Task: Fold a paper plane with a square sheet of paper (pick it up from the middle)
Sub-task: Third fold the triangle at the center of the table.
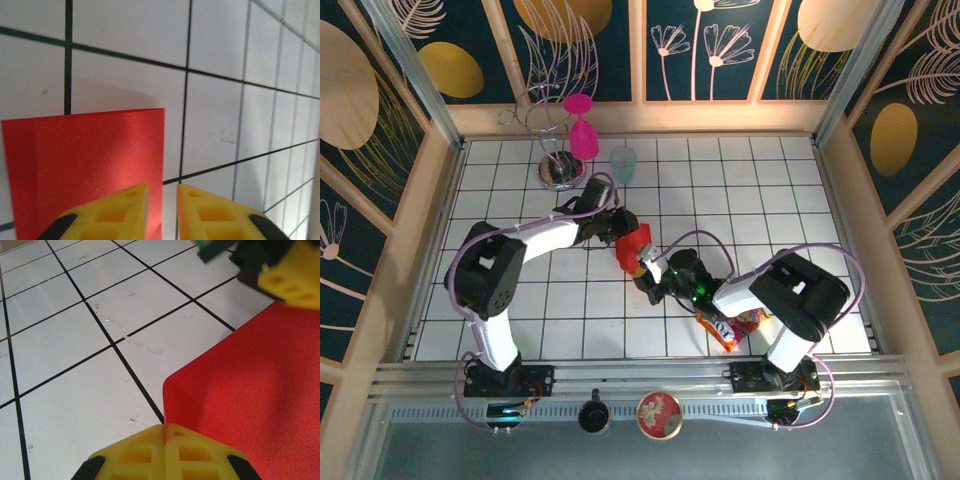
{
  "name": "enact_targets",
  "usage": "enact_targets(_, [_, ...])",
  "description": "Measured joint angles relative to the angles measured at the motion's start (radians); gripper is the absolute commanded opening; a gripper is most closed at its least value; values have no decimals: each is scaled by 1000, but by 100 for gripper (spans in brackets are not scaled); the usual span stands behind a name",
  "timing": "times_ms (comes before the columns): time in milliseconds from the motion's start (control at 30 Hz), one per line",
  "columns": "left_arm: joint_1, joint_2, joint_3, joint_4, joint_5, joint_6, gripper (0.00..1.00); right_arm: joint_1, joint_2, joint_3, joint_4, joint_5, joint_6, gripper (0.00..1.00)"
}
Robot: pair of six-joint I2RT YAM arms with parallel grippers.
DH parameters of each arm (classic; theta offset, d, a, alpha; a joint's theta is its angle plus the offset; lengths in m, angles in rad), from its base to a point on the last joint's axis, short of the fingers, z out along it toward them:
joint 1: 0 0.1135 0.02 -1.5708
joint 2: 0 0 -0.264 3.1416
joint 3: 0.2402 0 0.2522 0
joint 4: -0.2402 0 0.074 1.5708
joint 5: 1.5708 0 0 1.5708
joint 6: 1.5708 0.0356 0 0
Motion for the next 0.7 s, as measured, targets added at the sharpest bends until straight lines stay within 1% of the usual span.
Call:
enact_targets(100, [-12, 55, 22, -27, 0, 23, 15, -8, 0, 0, 0, -14, 18, 0])
enact_targets(300, [-14, 115, 41, -77, -5, 52, 11, -23, 0, 0, 0, -27, 49, 0])
enact_targets(500, [-14, 123, 54, -93, -12, 74, 6, -53, 8, 1, 0, -41, 115, 0])
enact_targets(700, [-14, 124, 54, -93, -12, 91, 3, -71, 19, 4, -1, -29, 187, 0])
